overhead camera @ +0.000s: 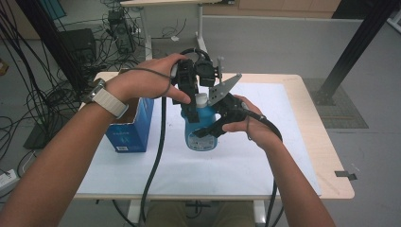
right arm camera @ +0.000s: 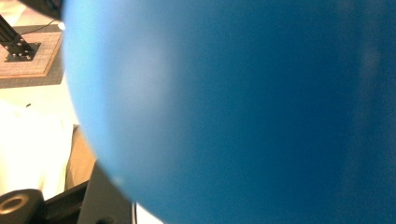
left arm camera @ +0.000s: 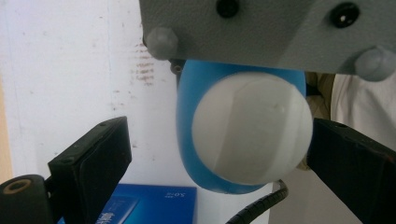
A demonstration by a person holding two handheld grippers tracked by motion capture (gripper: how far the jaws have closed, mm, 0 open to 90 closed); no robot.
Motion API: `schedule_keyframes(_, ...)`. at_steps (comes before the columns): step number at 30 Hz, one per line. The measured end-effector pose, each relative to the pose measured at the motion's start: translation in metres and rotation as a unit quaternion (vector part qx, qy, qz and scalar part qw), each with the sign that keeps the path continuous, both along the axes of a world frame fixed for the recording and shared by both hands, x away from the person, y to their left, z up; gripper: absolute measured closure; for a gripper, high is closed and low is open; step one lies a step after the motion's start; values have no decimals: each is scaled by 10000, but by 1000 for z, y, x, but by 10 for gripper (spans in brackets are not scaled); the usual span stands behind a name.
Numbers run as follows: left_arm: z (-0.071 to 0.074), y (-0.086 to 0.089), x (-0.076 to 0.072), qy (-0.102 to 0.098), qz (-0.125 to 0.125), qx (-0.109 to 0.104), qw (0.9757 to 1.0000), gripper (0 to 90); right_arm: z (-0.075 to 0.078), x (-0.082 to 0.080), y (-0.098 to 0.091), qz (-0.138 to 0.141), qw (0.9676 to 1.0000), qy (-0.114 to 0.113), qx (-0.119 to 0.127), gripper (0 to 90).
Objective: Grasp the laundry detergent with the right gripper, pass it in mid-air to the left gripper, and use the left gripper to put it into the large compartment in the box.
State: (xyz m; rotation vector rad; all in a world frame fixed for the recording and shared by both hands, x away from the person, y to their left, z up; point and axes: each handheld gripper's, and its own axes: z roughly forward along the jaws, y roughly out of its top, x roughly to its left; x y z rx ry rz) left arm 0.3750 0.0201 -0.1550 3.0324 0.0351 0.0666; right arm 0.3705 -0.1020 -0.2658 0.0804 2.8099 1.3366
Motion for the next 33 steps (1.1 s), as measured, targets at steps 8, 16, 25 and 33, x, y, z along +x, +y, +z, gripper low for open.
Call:
schedule_keyframes(8,-2,-2,0,-3,-19,-36,10000,70,-1,0,1,-1,10000,35,-8,436)
schedule_keyframes(16,-5,-4,1,36,-58,-22,10000,74,0,-1,2,31,10000,70,42,436)
schedule_keyframes(25,-10,-6,2,108,-52,-86,9999,94,1,-1,0,46,9999,82,116,435)
schedule_keyframes(33,-13,-7,2,135,-80,-93,9998,100,3,-2,1,11,9999,57,94,436)
